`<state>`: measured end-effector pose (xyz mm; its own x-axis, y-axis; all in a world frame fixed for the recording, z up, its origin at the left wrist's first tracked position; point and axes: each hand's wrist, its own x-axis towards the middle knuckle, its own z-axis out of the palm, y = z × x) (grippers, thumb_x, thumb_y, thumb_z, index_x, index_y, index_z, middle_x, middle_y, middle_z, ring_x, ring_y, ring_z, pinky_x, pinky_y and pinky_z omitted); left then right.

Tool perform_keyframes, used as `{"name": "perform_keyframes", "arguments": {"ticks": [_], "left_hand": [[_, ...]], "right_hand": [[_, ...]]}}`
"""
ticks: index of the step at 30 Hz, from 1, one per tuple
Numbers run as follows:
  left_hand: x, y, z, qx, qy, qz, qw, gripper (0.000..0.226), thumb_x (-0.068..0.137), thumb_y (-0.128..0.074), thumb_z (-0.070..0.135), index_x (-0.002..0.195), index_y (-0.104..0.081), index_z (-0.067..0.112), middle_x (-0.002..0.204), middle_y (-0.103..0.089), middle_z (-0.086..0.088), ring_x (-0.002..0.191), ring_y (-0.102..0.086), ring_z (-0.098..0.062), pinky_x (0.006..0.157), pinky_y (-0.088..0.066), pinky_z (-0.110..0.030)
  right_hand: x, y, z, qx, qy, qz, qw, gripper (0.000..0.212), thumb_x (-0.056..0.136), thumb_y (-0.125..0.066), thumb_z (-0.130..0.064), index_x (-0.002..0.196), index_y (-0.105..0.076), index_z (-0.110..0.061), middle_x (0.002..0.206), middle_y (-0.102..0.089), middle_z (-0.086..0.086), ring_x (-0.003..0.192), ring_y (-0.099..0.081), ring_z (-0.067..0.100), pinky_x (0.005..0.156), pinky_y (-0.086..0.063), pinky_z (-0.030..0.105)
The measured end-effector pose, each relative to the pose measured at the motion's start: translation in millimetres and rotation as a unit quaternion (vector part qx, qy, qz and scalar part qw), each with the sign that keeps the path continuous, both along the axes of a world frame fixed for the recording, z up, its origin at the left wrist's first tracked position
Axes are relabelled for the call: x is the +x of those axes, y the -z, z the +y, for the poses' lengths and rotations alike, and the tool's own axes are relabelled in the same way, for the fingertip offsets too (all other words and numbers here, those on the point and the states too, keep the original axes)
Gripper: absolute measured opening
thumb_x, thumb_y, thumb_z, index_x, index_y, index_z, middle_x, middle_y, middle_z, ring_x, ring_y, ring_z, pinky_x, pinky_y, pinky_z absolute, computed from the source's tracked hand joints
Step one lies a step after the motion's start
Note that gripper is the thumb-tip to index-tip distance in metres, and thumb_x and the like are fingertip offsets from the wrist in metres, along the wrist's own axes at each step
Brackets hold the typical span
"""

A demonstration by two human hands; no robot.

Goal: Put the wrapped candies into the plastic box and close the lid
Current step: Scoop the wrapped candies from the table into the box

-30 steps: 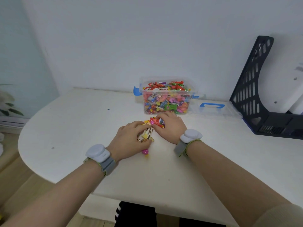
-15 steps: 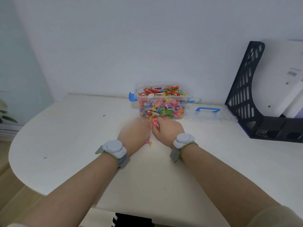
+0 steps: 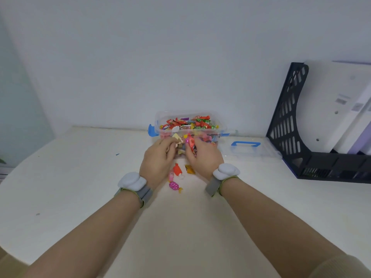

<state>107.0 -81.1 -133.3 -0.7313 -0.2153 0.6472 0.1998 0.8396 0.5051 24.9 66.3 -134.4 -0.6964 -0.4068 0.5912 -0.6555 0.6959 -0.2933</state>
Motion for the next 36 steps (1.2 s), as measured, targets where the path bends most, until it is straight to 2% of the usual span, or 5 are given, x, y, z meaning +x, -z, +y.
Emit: {"name": "perform_keyframes", "arguments": {"ticks": [11,19,24,27,36], "left_hand": [[-89.7,-108.3,-1.8,0.221,0.025,0.110,0.969,0.026,0.098,-0.044,0.020,0.103,-0.069,0.023,0.088,-0.066,0.020,0.076,-0.063,-0.005,0.067,-0.046,-0.015],[-146.5,-86.6,-16.1,-0.130,-0.100,-0.255,0.953,0.040,0.103,-0.038,0.032,0.137,-0.055,0.023,0.135,-0.057,-0.012,0.125,-0.052,-0.033,0.098,-0.044,-0.038],[-146.8,-88.0,-10.0,-0.084,-0.106,-0.270,0.953,0.045,0.101,-0.029,0.036,0.136,-0.048,0.014,0.125,-0.060,-0.016,0.117,-0.050,-0.036,0.097,-0.042,-0.041],[-136.8,-92.0,-12.3,0.003,-0.023,-0.258,0.966,0.059,0.104,-0.025,0.034,0.156,-0.011,0.011,0.104,-0.066,-0.018,0.086,-0.059,-0.032,0.079,-0.045,-0.040],[-130.4,-90.9,-19.2,-0.252,-0.061,-0.365,0.894,0.046,0.104,-0.017,0.033,0.122,-0.056,0.019,0.130,-0.056,-0.004,0.134,-0.041,-0.028,0.110,-0.027,-0.045]], "right_hand": [[-73.5,-77.0,-33.5,-0.278,0.000,-0.027,0.960,0.043,0.092,-0.034,-0.059,0.065,-0.043,-0.027,0.054,-0.050,-0.007,0.048,-0.048,0.009,0.047,-0.037,0.030],[-132.1,-76.7,-38.4,0.154,0.152,-0.058,0.975,0.039,0.086,-0.039,-0.050,0.089,-0.064,-0.020,0.093,-0.065,0.005,0.091,-0.055,0.028,0.069,-0.036,0.034],[-135.9,-81.5,-40.2,0.133,0.027,-0.122,0.983,0.043,0.097,-0.030,-0.034,0.125,-0.061,-0.024,0.129,-0.060,0.008,0.122,-0.048,0.030,0.102,-0.037,0.041],[-136.6,-86.1,-41.5,0.081,-0.043,-0.190,0.978,0.038,0.102,-0.032,-0.025,0.101,-0.067,-0.010,0.115,-0.067,0.012,0.112,-0.056,0.033,0.100,-0.038,0.039],[-131.3,-106.1,-25.3,-0.132,-0.027,-0.134,0.982,0.035,0.096,-0.035,-0.038,0.082,-0.066,-0.030,0.086,-0.070,-0.011,0.086,-0.063,0.013,0.076,-0.048,0.030]]}}
